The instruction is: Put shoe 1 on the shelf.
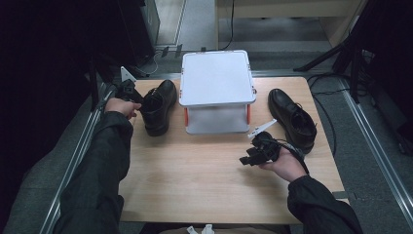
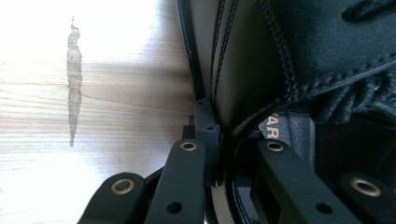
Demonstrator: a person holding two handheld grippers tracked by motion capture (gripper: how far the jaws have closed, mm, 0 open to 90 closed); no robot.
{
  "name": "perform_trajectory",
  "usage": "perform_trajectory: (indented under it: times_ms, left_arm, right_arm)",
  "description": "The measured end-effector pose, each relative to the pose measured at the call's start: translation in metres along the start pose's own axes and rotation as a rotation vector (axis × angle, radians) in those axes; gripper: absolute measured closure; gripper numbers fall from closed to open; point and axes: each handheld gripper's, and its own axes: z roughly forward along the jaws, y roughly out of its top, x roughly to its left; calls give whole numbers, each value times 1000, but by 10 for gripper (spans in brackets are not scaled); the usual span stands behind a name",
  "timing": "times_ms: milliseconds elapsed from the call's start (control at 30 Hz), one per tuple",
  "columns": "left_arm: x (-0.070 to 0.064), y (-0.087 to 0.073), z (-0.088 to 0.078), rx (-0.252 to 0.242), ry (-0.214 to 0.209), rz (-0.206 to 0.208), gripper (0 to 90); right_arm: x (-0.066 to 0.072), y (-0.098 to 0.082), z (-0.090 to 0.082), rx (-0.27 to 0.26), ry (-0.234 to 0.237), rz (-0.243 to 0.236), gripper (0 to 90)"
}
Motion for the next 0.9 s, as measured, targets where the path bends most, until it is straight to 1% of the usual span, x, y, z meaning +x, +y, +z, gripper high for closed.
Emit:
perform_trajectory:
  times_ms: [33,67,167,200,233,267,300,333,467,533,667,733,800,867,900]
  left_arm:
    - [-2,1,-10,-11,6,4,855]
    - [-2,1,-10,-11,6,4,854]
    - [-7,4,-26,-28,16,1,854]
    - [-9,4,-31,-33,13,1,854]
    - [-11,5,-36,-34,10,-8,855]
    - [-13,6,-43,-40,-1,-15,855]
    - [-14,6,-46,-39,-4,-18,855]
    - [-16,7,-51,-49,-3,-25,855]
    - [-28,8,-70,-66,15,-19,854]
    - [-35,8,-79,-77,15,-13,853]
    - [-47,9,-96,-102,-11,4,853]
    - [-56,9,-104,-110,-6,15,853]
    - [-67,9,-111,-118,5,29,852]
    - [-79,9,-117,-125,7,41,852]
    - [-92,10,-122,-135,6,59,852]
  right_arm:
    - [0,0,0,-1,2,2,495]
    - [0,0,0,-1,2,2,495]
    - [0,0,0,1,3,-1,495]
    - [0,0,0,1,3,2,495]
    - [0,1,0,1,2,1,495]
    - [0,1,0,1,2,1,495]
    - [0,1,0,2,3,1,495]
    - [0,1,0,3,3,0,496]
    - [0,1,1,3,5,-4,500]
    - [0,2,1,2,8,-8,502]
    - [0,5,2,-2,19,-18,506]
    - [1,7,2,-5,20,-22,505]
    - [1,9,3,-4,25,-25,504]
    - [0,10,3,-5,28,-25,503]
    - [0,11,4,-6,31,-28,503]
